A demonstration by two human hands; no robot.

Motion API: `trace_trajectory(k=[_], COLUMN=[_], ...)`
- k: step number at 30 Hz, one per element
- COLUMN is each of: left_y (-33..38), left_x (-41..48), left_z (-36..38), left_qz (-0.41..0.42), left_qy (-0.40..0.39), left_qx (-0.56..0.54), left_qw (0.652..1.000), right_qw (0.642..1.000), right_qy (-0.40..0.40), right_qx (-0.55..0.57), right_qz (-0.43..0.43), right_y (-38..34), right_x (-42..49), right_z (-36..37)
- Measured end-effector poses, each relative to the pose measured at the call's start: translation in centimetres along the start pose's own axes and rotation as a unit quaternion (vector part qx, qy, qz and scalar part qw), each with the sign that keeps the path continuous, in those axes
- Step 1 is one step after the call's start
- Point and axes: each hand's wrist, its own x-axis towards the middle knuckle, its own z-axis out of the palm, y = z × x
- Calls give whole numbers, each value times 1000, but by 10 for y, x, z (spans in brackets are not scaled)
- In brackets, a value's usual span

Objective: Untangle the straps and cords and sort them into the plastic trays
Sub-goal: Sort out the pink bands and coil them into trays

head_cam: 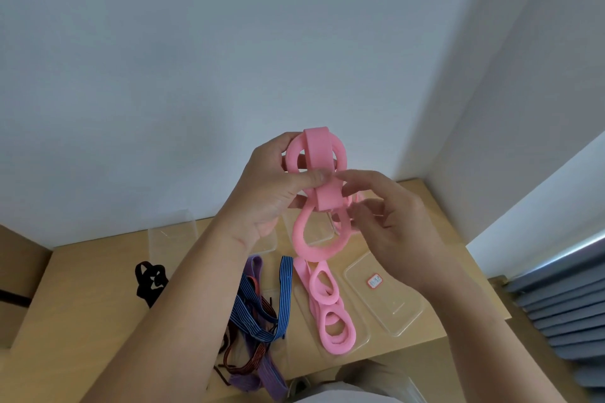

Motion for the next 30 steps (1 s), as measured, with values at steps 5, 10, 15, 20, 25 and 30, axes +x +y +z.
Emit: trace_trajectory(k=[5, 10, 15, 20, 25, 30], left_y=[7, 10, 8, 5, -5, -13], left_x=[3, 3, 0, -1, -5, -14], left_z=[-13, -24, -32, -38, -44, -42], left_qz=[-10, -11, -21, -22, 28, 64], left_qy=[30, 60, 95, 113, 128, 73], left_qx=[-38, -65, -111, -114, -40, 56], left_qw=[999, 996, 989, 987, 991, 994], right_qw=[996, 977, 969, 968, 983, 993], right_qy=[-22, -13, -38, 8, 45, 100], right_qx=[-80, -177, -218, -197, -92, -52], right_qz=[-19, -114, -113, -153, -150, -40], right_y=[8, 5, 4, 3, -6, -21], right_x=[4, 3, 11, 14, 21, 34], right_z=[5, 18, 22, 32, 38, 47])
